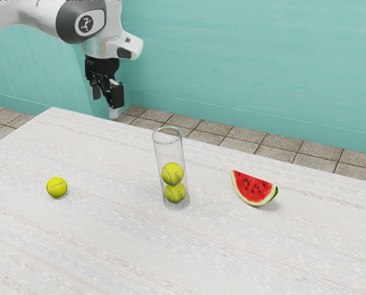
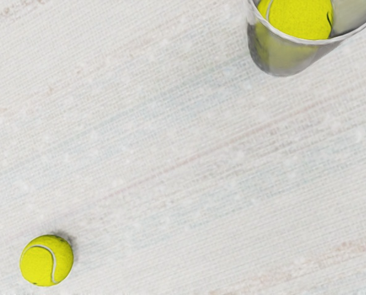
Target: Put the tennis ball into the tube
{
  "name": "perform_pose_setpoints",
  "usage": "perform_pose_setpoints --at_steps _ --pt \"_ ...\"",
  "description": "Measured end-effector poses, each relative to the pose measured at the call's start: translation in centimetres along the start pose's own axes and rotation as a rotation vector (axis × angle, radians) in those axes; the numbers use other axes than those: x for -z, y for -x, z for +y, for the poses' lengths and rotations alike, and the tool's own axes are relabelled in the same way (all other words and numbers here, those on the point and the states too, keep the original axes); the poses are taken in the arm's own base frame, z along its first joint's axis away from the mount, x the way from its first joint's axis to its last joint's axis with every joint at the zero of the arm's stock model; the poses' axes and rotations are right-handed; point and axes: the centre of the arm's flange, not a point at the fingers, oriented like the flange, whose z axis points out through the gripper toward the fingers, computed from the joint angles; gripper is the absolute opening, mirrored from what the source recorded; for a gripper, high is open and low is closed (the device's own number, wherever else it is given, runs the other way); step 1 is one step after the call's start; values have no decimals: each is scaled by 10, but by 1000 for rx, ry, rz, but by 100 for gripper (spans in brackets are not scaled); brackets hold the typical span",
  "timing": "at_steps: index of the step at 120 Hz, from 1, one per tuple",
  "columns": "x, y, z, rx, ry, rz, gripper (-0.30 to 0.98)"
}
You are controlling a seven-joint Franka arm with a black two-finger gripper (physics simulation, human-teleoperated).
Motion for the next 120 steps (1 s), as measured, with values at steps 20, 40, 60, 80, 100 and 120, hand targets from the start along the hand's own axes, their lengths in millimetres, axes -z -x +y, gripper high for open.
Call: perform_pose_setpoints --at_steps 20,40,60,80,100,120 --pt "-60 13 -6 -48 35 -110 69" --pt "-145 35 -69 22 132 -226 69" --pt "-212 64 -89 48 178 -276 69" --pt "-265 84 -126 86 159 -298 69" --pt "-313 85 -153 121 169 -258 69" --pt "-351 85 -185 188 185 -187 69"
